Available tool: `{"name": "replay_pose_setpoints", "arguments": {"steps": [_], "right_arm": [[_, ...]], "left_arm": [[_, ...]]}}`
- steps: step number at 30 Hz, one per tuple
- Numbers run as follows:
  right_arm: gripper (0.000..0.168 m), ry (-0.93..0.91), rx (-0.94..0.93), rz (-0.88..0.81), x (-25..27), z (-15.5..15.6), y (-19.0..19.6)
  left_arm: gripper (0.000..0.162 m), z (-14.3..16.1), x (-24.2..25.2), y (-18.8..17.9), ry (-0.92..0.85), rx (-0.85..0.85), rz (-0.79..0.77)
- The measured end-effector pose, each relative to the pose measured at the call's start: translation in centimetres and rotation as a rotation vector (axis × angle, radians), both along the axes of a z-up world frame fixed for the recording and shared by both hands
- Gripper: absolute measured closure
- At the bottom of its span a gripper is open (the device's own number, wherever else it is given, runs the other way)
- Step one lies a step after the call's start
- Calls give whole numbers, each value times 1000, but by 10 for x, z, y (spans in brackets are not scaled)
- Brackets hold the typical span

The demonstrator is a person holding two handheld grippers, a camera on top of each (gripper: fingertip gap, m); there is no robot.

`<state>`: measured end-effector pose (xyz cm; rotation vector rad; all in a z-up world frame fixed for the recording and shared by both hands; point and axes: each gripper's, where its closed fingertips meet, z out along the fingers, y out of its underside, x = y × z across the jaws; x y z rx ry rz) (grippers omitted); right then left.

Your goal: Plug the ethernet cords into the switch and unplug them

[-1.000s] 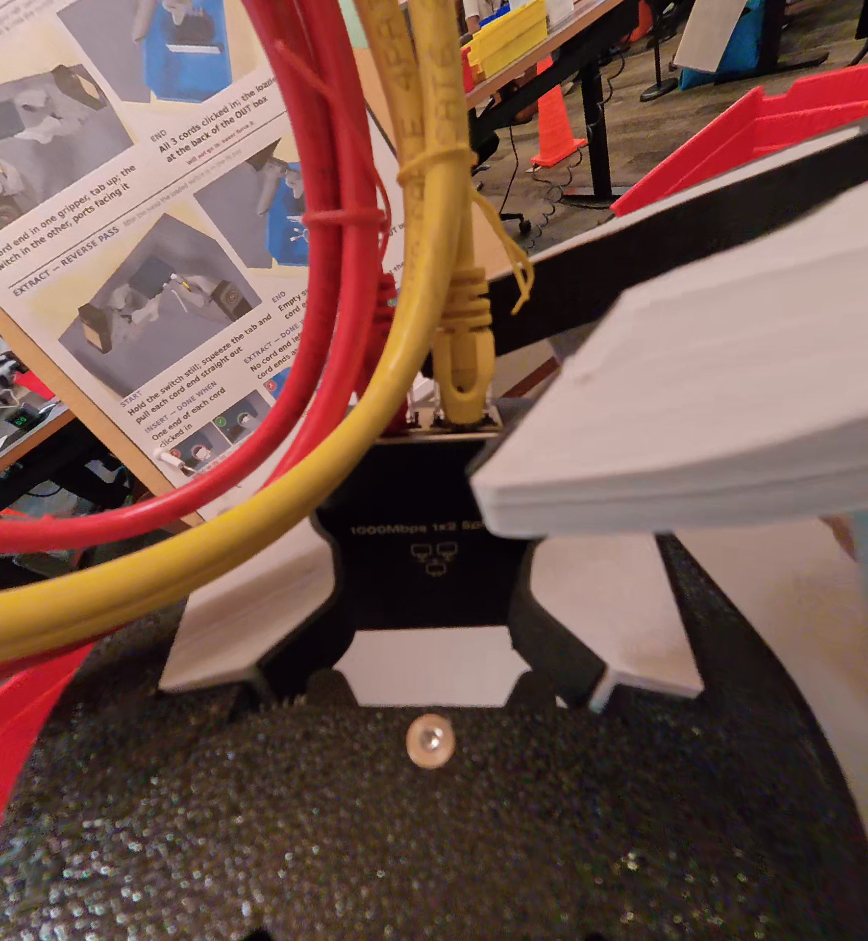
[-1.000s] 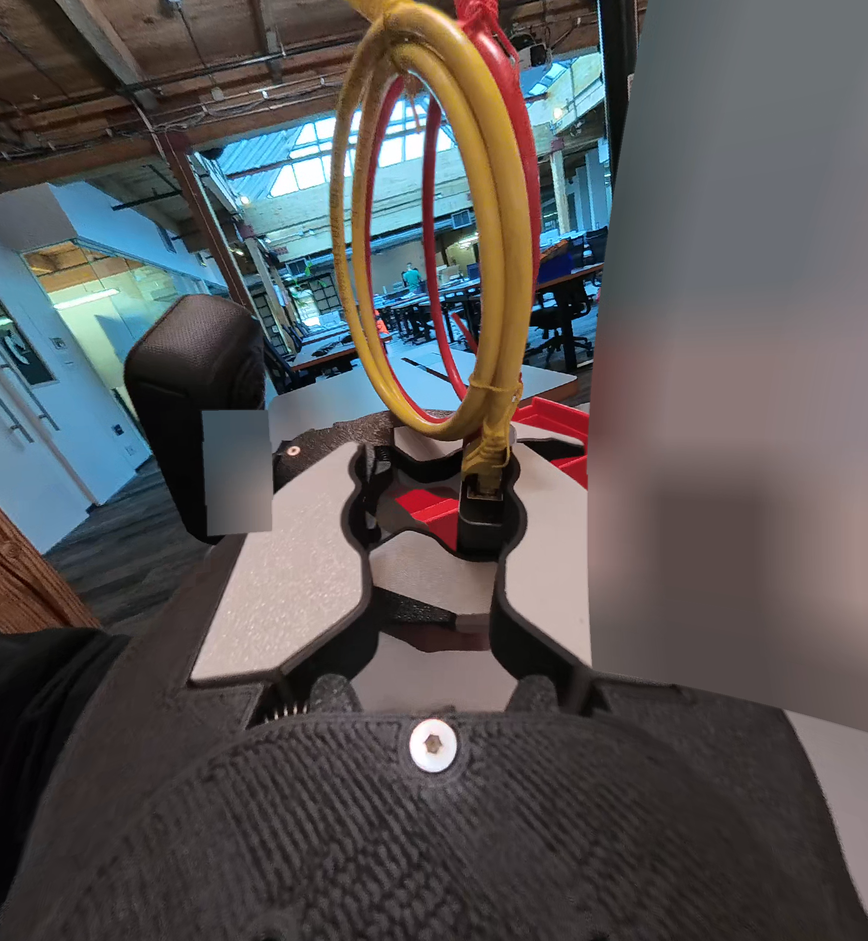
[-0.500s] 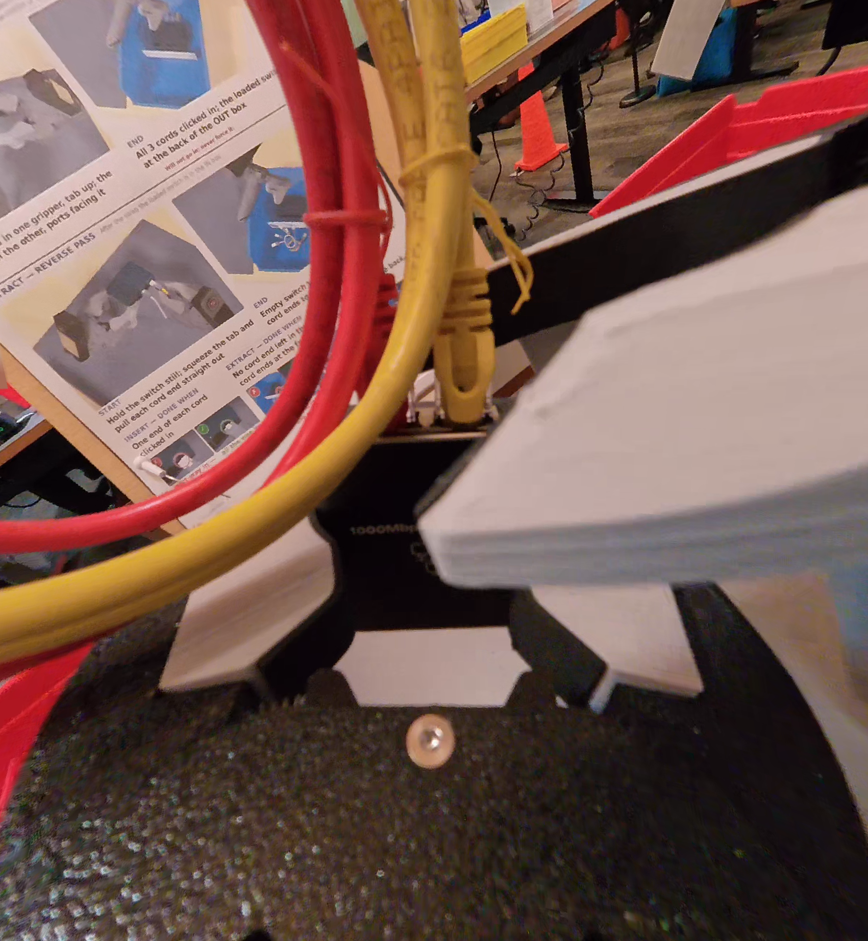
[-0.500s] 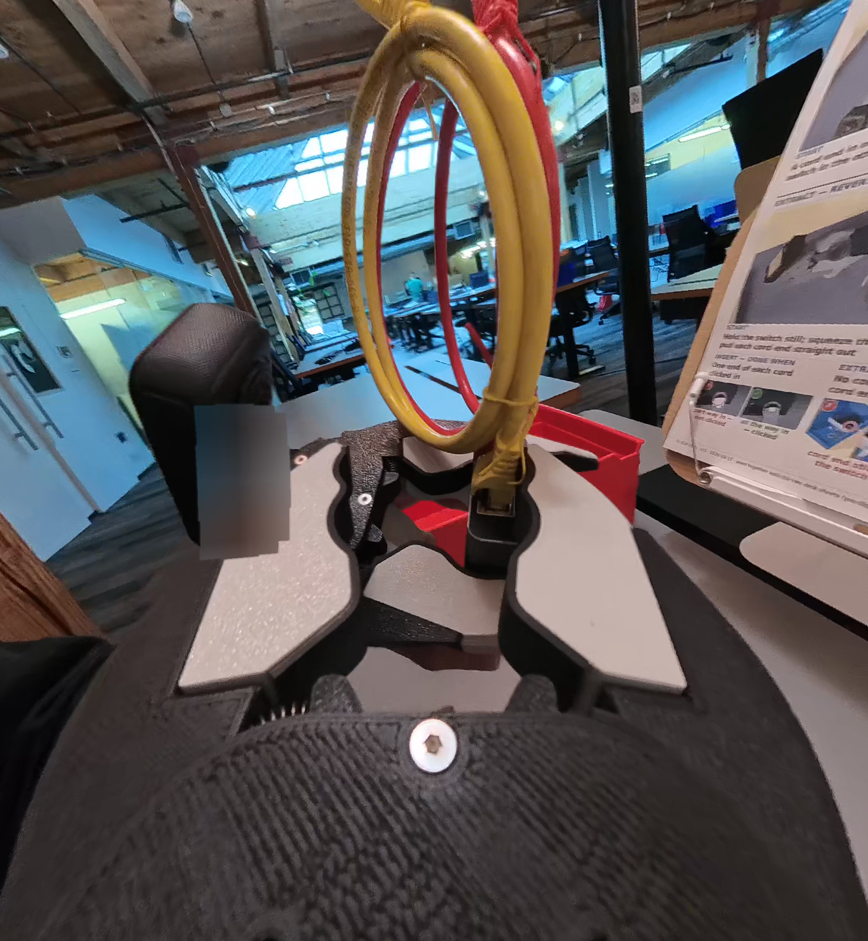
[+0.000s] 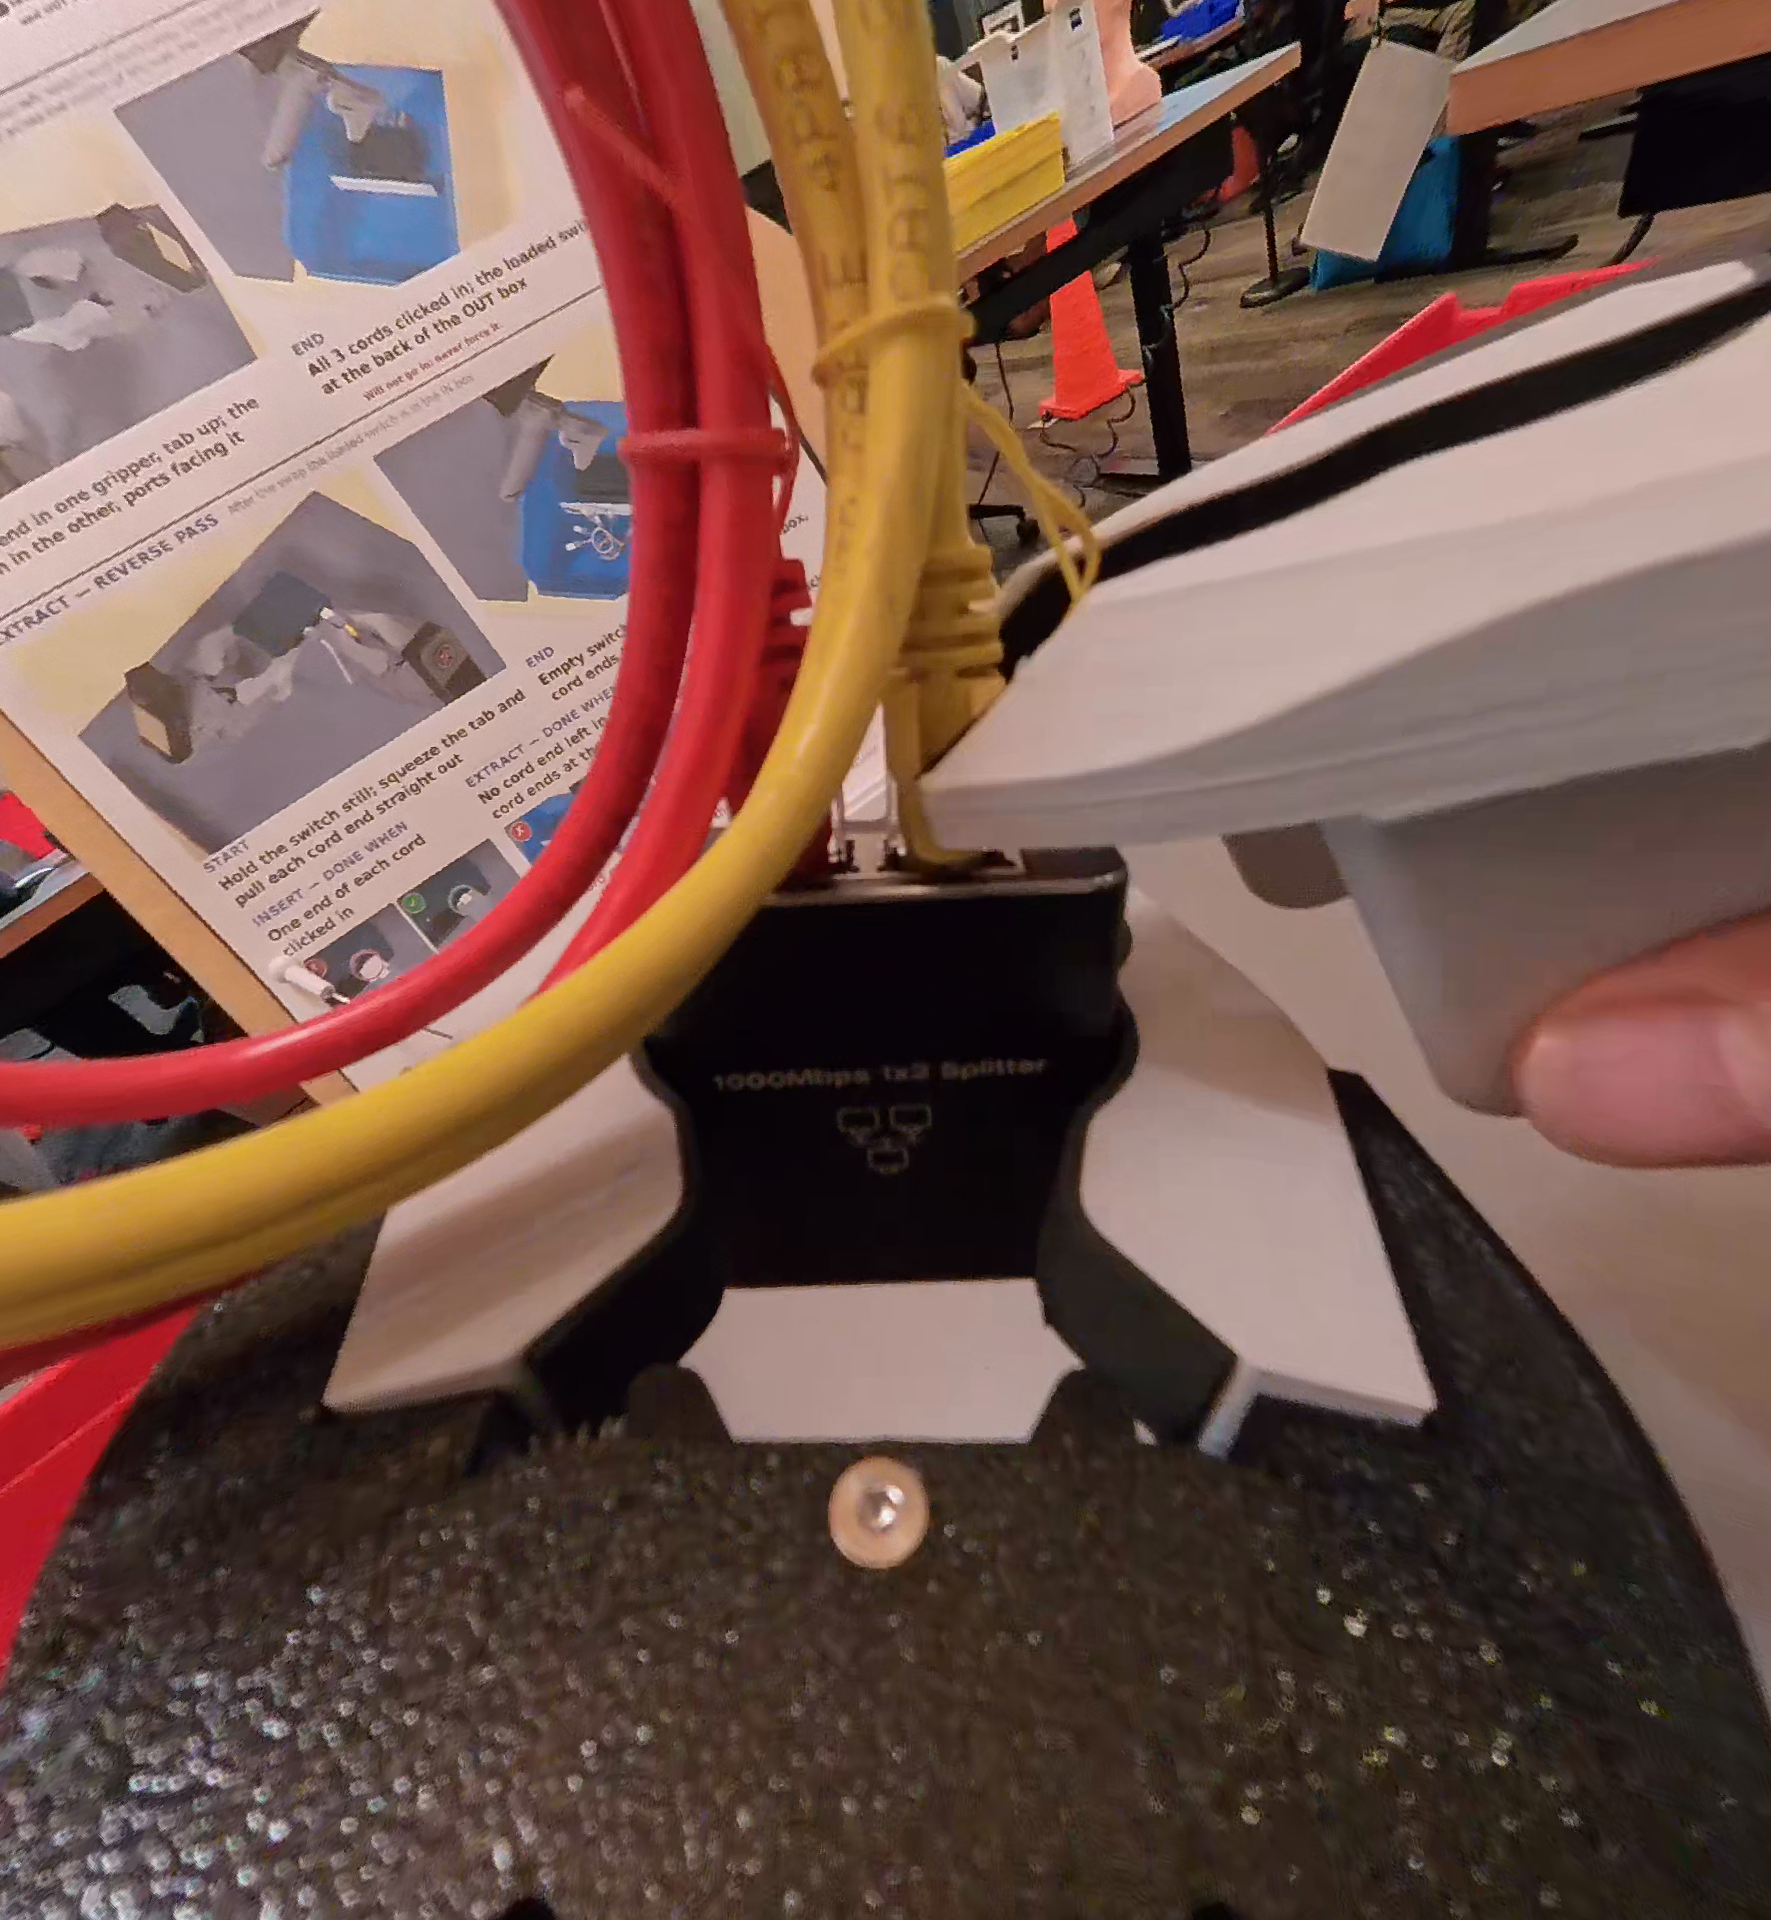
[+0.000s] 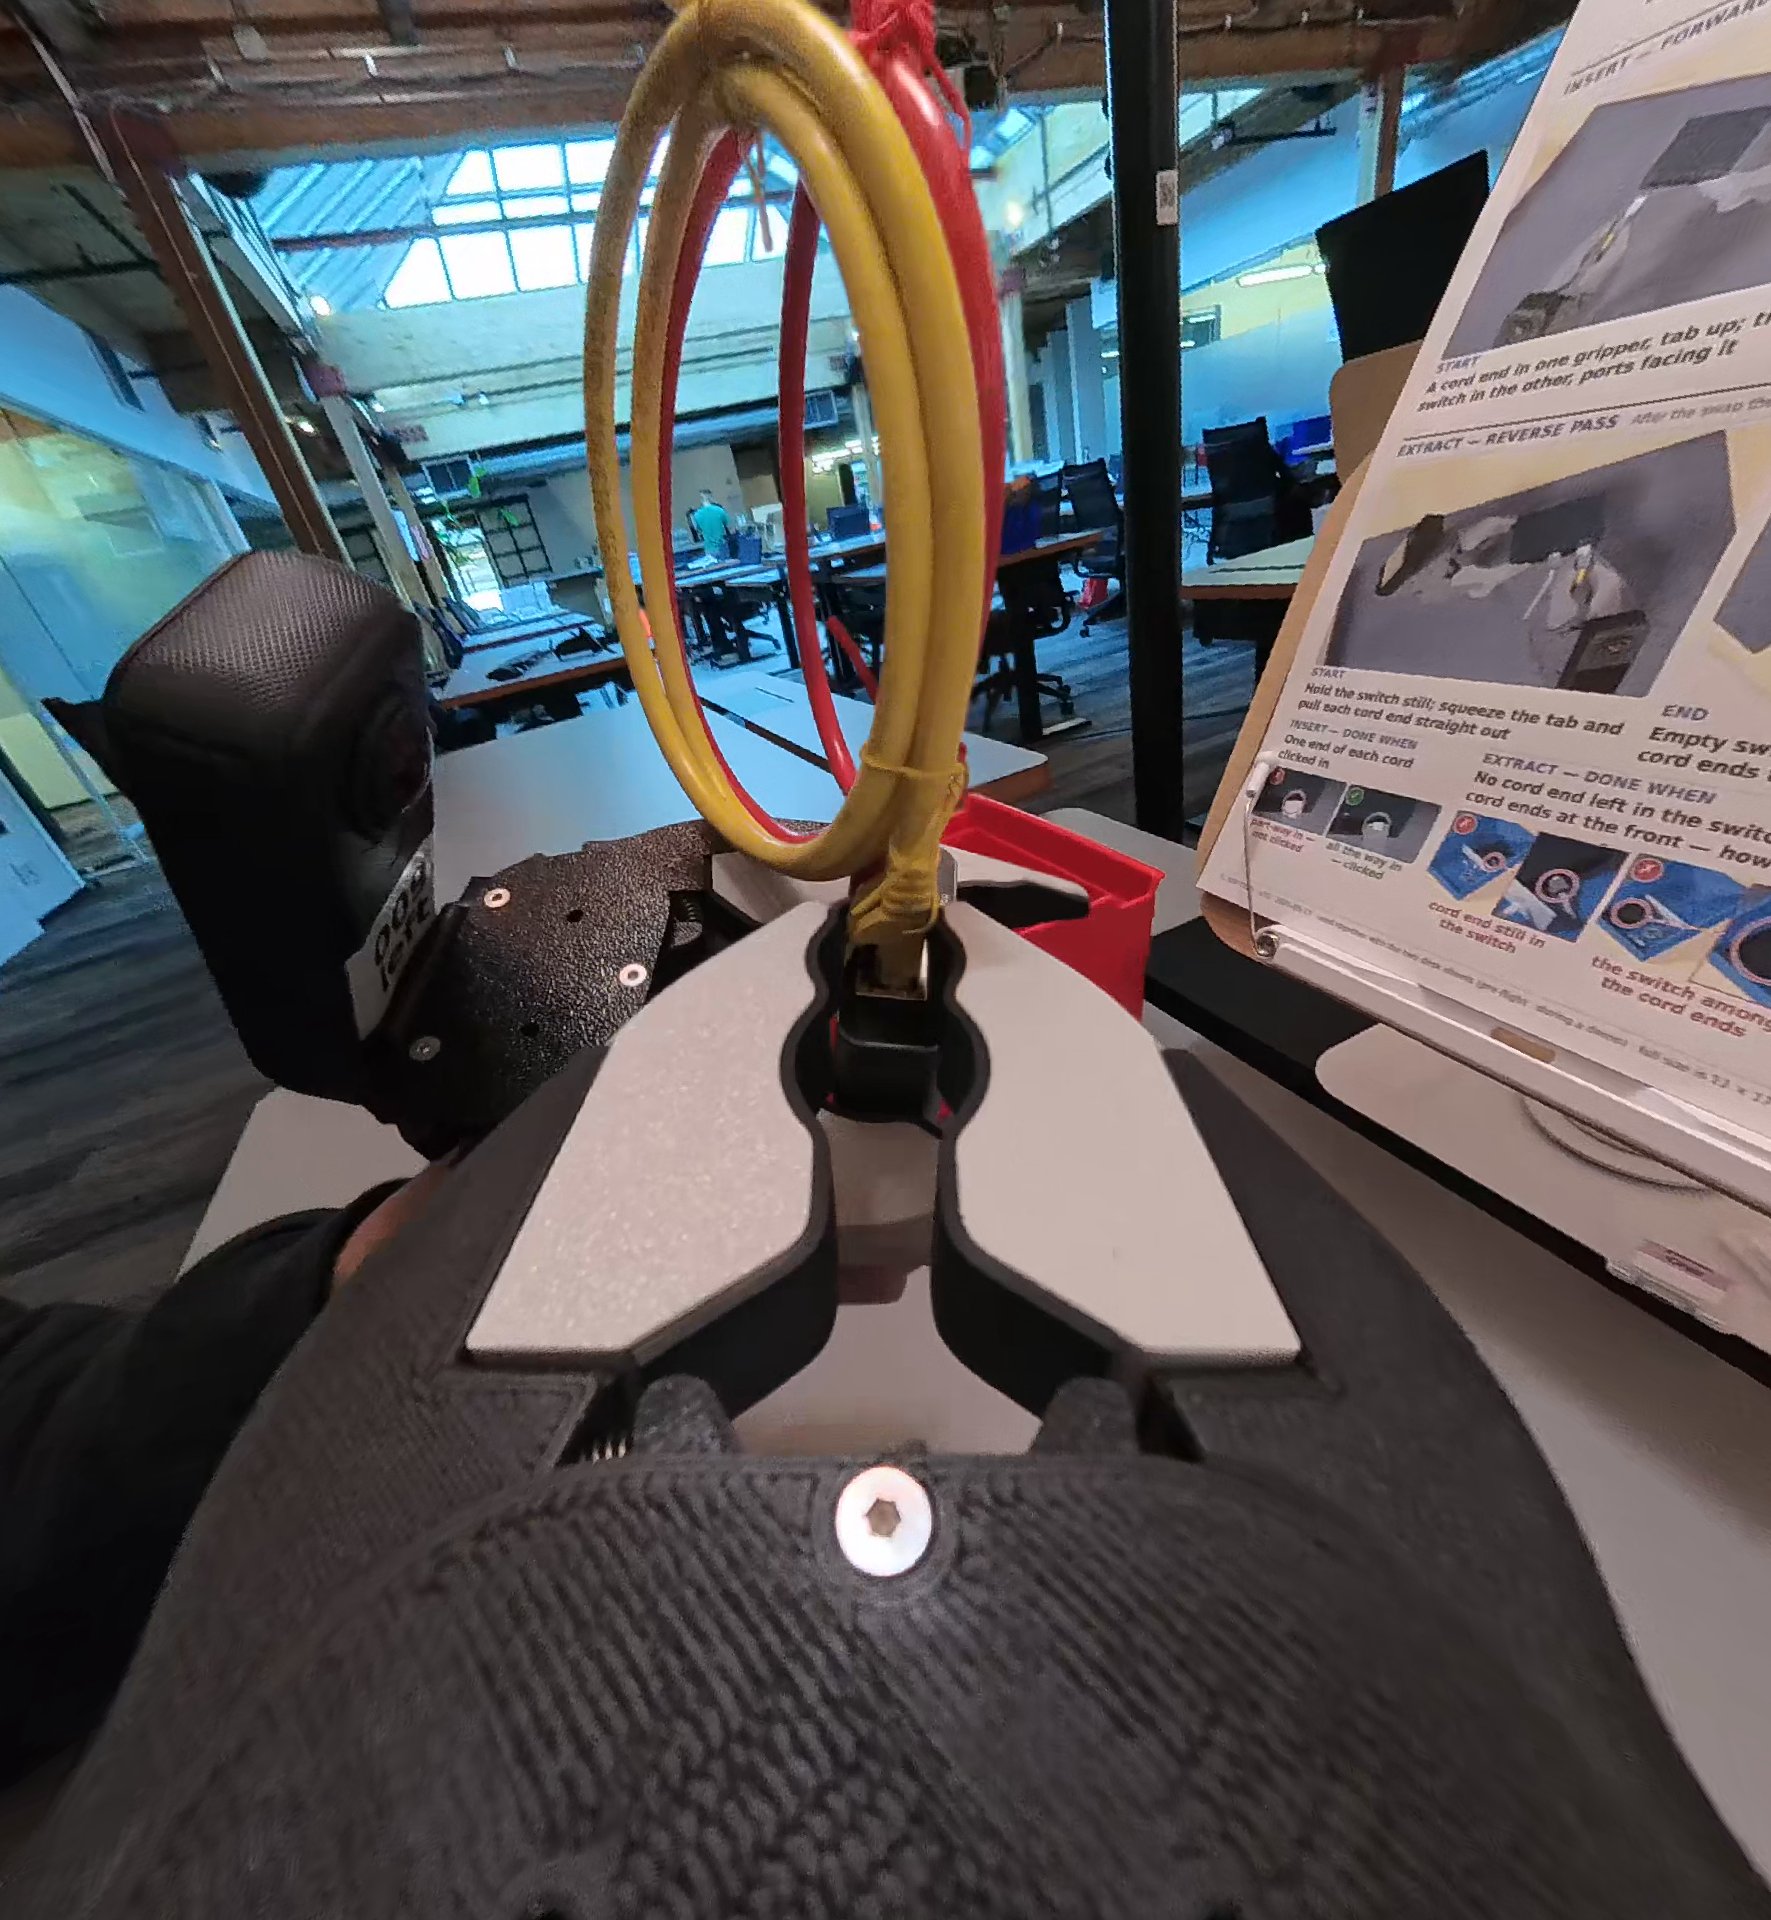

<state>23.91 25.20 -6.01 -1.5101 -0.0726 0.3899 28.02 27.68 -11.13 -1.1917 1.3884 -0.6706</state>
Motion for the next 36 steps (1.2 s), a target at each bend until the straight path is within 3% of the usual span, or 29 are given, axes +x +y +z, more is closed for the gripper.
{"name": "replay_pose_setpoints", "arguments": {"steps": [1,13,36], "right_arm": [[153,5,2,1,0,0,0],[154,-8,-9,-2,-3,-3,3],[154,-25,-41,-12,5,-15,5]], "left_arm": [[88,0,0,0,1,5,4],[88,-1,-1,3,8,32,20],[89,-20,5,-3,79,-75,-28]]}}
